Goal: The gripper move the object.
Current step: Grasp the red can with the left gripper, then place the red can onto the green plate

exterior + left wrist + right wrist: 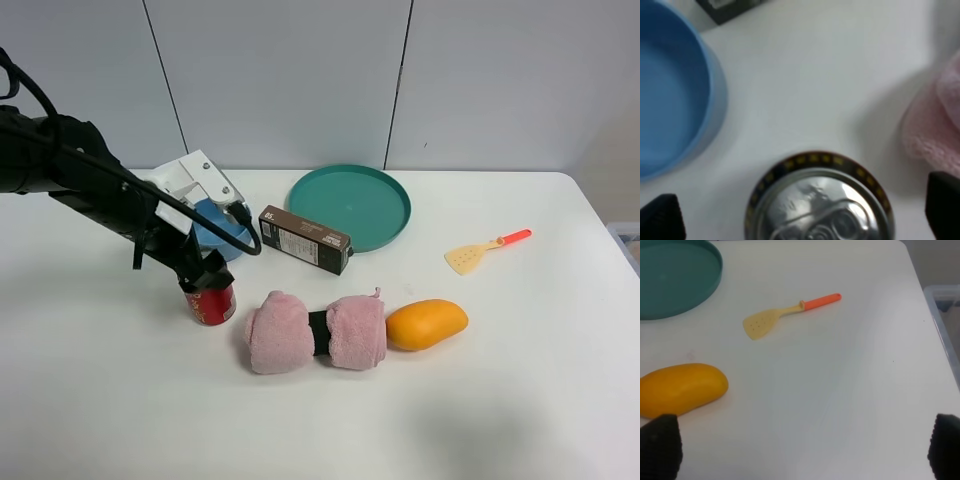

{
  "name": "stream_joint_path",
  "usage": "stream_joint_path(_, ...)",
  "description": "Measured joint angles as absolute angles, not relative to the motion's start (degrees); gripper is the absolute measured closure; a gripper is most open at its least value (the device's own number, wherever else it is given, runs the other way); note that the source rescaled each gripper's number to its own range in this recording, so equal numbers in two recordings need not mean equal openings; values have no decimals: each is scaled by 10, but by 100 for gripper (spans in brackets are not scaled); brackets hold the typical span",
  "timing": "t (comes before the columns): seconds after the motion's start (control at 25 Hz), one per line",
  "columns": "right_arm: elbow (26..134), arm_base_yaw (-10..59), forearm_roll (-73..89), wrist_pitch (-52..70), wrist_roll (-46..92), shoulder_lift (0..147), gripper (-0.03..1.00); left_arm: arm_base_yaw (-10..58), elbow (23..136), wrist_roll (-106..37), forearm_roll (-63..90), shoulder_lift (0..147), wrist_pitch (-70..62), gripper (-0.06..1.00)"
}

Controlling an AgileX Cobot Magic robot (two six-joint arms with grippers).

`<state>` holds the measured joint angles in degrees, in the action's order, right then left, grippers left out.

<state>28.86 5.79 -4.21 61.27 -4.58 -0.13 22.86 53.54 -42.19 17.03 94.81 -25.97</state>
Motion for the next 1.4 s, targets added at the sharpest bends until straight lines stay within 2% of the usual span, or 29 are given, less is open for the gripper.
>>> stream_joint_path(0.64,289,58,-42,613,-46,-1,-3,229,535,-422,155,1044,-235,1)
stream_joint_path(0.68,289,58,-42,613,-46,-1,-3,229,535,-422,151,1046,-235,4)
stream_joint_path(0.76,289,58,-42,613,-46,-1,-3,229,535,-422,142,1047,-235,21)
stream_joint_path(0.8,289,58,-42,613,-46,-1,-3,229,535,-422,140,1047,-235,40)
stream_joint_path(0.88,289,58,-42,613,-46,-1,-3,229,535,-422,137,1048,-235,94)
stream_joint_path(0.96,289,58,-42,613,-46,-1,-3,229,535,-423,136,1048,-233,91)
stream_joint_path(1.24,289,58,-42,613,-46,-1,-3,229,535,-408,133,1027,-256,91)
stream_joint_path(1.4,289,58,-42,613,-46,-1,-3,229,565,-384,132,977,-344,91)
